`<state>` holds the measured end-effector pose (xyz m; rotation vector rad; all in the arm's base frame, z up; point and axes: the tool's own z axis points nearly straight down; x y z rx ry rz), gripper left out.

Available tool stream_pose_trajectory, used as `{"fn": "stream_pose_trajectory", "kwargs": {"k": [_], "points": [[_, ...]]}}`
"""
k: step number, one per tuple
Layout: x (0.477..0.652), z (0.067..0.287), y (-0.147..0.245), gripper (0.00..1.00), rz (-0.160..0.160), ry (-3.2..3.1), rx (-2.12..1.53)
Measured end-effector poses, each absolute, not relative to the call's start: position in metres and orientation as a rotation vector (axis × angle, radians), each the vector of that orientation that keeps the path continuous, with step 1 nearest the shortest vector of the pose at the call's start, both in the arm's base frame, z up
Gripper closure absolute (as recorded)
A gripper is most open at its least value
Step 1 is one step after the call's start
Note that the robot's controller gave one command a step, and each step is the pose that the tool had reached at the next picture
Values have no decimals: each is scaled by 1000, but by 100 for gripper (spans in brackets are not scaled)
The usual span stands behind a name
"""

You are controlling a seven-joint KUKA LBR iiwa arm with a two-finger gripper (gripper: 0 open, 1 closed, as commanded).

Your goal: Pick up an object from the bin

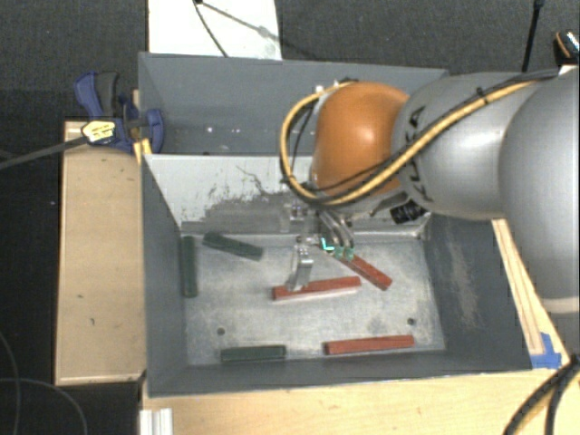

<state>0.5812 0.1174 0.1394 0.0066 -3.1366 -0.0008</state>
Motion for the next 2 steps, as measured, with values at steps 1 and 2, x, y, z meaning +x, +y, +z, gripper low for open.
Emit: {"fn": "stream_pose_trajectory", "kwargs": {"k": [1, 2], "points": [[553, 67, 47, 0, 4, -3129, 213], [532, 102, 57, 0, -1, -3129, 268]]}}
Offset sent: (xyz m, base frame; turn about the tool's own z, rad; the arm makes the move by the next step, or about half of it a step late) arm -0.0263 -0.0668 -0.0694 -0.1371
